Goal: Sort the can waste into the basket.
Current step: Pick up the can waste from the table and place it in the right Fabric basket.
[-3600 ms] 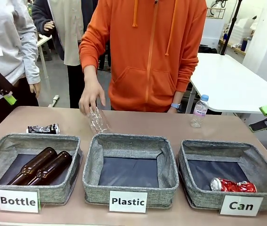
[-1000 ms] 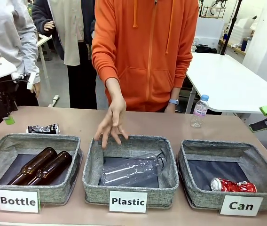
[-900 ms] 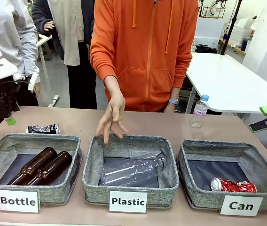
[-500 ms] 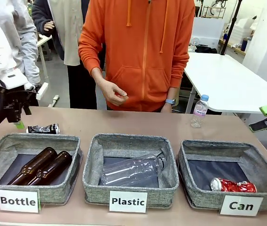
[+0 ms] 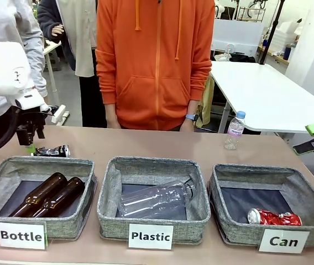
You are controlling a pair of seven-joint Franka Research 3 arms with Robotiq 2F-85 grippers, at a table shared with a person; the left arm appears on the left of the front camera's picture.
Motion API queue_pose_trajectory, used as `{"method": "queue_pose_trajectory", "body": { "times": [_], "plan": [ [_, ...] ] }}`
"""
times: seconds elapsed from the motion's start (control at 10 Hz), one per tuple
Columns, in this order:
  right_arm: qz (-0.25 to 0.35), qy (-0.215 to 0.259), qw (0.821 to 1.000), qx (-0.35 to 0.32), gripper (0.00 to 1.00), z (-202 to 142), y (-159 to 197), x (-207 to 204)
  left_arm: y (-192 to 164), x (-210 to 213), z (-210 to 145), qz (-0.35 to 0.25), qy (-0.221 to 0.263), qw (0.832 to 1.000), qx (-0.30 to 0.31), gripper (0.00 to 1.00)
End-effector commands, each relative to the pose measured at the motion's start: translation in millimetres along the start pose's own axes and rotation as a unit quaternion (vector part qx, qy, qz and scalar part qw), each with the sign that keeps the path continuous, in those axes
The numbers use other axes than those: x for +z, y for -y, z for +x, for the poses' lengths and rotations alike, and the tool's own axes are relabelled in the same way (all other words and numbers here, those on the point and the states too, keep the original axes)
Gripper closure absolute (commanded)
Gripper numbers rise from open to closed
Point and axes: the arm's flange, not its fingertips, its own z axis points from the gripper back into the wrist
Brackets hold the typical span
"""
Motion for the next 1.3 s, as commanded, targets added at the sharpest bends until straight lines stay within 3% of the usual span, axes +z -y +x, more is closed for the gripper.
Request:
{"method": "queue_pose_trajectory", "body": {
  "times": [0.0, 0.5, 0.8, 1.2],
  "plan": [
    [-0.001, -0.007, 1.0, 0.009, 0.0, -2.1, 0.8, 3.2, -11.2, 2.5, -1.8, -0.026, -0.01, 1.0, 0.012, 0.0],
    [-0.001, -0.007, 1.0, 0.009, 0.0, -2.1, 0.8, 3.2, -9.0, -17.1, 2.3, -0.051, -0.015, 0.998, 0.016, 0.0],
    [-0.001, -0.007, 1.0, 0.009, 0.0, -2.1, 0.8, 3.2, -6.6, -25.9, 6.7, -0.037, 0.02, 0.999, 0.021, 0.0],
    [-0.001, -0.007, 1.0, 0.009, 0.0, -2.1, 0.8, 3.2, -8.9, -39.5, 9.0, -0.049, -0.003, 0.999, 0.021, 0.0]
  ]
}}
